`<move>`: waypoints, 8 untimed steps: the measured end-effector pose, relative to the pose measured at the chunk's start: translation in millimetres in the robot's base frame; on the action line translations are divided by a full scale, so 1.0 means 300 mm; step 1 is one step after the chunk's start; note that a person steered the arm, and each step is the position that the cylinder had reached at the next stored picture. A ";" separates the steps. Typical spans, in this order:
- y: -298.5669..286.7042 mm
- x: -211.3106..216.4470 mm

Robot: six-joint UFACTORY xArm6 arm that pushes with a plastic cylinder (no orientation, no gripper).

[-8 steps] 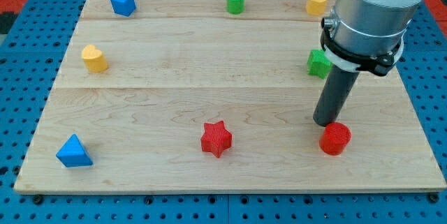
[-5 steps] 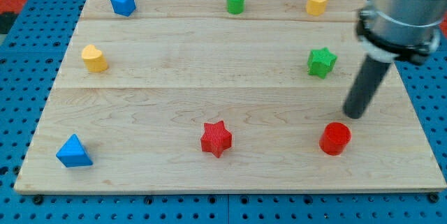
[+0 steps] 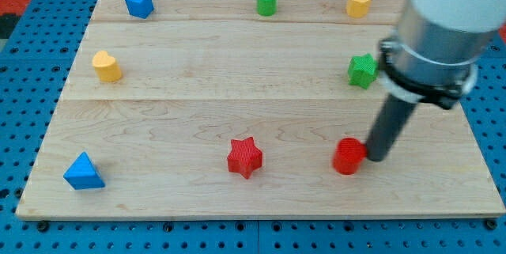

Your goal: Keep red circle on right side of red star

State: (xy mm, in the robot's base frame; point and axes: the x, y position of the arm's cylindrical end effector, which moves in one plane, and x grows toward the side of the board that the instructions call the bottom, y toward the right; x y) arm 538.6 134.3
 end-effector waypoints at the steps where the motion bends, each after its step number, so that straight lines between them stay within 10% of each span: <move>1: -0.086 -0.013; 8: -0.268 0.228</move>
